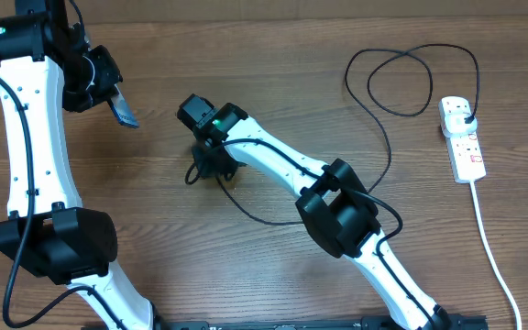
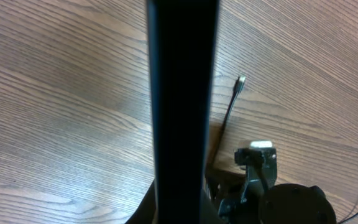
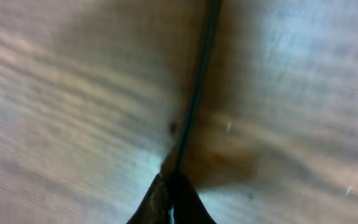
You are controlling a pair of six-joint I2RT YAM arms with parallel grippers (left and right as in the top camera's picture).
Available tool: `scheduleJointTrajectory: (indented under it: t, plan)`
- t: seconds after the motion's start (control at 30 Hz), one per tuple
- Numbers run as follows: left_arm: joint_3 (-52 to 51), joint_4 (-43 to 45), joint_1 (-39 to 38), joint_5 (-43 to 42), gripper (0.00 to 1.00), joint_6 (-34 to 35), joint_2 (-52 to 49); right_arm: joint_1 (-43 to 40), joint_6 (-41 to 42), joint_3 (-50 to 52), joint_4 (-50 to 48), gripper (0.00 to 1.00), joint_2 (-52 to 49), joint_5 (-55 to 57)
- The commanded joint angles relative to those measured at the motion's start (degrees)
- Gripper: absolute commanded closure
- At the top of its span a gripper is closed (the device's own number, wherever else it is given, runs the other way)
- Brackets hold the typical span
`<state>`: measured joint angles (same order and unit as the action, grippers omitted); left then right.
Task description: Plug charger to phone and switch on socket
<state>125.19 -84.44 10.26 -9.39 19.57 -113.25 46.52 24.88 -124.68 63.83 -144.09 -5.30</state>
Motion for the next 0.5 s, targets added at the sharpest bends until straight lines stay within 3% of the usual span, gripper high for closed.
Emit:
scheduleJointTrajectory:
  t: [0.0,0.27,0.47]
  plan:
    - [0.55,0.22,0.11,-0.98,0.96,0.59,1.99,0.24,0.68,2.47,4.15,0.96,-0.52,-5.99]
    - [0.55,0.2,0.11,-0.98,0.96,0.57,1.99,0.68,2.19,2.47,24.7,0.96,4.17,-1.33]
    - [0.55,0.17,0.11,-0.96,0.96,0.13,1.99,1.79,2.4,2.49,33.31,0.96,10.16,0.74]
